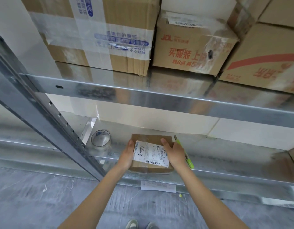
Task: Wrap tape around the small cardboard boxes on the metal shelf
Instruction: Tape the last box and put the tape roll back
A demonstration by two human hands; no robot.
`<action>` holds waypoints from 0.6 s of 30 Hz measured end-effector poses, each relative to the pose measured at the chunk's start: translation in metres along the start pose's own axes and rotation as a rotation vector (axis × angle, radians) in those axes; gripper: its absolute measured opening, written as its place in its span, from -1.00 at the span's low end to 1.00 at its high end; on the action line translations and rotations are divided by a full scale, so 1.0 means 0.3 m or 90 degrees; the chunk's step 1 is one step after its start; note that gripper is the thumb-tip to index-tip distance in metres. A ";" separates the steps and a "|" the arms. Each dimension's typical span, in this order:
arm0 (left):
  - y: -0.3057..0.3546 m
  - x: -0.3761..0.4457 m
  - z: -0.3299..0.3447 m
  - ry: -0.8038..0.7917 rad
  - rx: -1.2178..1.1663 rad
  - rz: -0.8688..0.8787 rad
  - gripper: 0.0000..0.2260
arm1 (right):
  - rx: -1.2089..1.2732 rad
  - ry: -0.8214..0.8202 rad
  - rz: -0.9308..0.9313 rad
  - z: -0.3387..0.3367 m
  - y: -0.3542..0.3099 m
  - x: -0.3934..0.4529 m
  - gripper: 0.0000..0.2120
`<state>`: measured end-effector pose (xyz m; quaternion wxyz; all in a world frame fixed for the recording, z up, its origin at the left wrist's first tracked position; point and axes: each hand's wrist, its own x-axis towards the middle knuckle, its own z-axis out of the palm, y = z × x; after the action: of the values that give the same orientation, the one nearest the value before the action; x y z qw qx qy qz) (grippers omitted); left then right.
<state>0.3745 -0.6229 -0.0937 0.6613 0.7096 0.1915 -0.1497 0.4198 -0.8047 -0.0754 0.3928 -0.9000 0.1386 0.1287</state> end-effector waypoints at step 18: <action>-0.012 0.011 0.006 0.047 -0.048 0.053 -0.59 | -0.475 -0.108 -0.434 0.190 -0.117 -0.028 -0.45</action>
<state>0.3757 -0.6241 -0.0986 0.6857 0.6966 0.1916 -0.0884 0.4174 -0.7381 -0.0864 0.0743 -0.9593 -0.2504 0.1070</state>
